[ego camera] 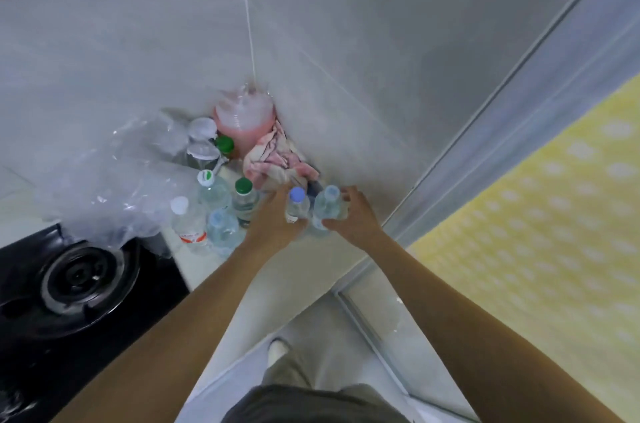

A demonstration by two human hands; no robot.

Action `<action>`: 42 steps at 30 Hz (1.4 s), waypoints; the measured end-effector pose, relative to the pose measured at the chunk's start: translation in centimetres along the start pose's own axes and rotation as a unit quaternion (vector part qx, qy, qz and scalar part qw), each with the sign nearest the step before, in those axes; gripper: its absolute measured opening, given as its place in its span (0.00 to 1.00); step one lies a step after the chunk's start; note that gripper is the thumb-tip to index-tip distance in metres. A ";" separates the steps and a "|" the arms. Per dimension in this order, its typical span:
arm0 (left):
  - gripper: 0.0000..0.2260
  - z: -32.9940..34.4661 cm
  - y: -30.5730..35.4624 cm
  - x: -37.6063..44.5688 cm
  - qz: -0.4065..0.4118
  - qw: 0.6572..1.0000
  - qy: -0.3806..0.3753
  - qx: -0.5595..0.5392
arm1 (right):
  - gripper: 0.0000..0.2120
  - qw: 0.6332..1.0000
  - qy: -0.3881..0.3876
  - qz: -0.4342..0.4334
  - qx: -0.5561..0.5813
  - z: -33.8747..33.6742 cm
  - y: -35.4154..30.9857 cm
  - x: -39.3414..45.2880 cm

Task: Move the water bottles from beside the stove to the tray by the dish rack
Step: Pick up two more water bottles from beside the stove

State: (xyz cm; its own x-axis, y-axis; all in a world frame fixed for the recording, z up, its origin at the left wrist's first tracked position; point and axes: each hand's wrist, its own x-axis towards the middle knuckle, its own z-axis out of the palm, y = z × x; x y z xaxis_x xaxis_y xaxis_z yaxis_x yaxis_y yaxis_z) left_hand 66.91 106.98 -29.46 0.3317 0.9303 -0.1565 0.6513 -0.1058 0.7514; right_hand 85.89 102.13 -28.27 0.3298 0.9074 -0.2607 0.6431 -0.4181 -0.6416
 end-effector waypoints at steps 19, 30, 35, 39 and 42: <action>0.24 1.0 -4.7 -5.5 -0.097 0.993 0.067 0.003 | 0.31 0.983 -0.097 -0.156 -0.025 2.7 0.6 1.6; 0.25 -0.9 -9.5 -13.7 -0.167 0.968 0.184 -0.038 | 0.28 0.958 -0.156 -0.239 0.001 8.3 0.9 -1.6; 0.24 0.9 -10.7 -13.6 -0.197 0.950 0.184 -0.157 | 0.26 0.967 -0.172 -0.186 0.018 10.0 2.4 -1.2; 0.26 2.5 -11.8 -12.9 -0.250 0.932 0.181 -0.193 | 0.27 0.974 -0.173 -0.142 0.026 11.6 3.2 -0.8; 0.22 3.3 -13.1 -12.2 -0.291 0.919 0.159 -0.215 | 0.28 0.979 -0.176 -0.101 0.003 12.9 3.9 -0.6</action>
State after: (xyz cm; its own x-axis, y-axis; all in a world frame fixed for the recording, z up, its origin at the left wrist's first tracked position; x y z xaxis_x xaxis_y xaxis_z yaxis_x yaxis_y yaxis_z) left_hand 56.61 95.90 -39.48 -0.2477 0.8483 -0.4680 0.3021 0.5266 0.7946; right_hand 79.28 100.48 -39.90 -0.0632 0.9311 -0.3593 0.6665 -0.2286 -0.7096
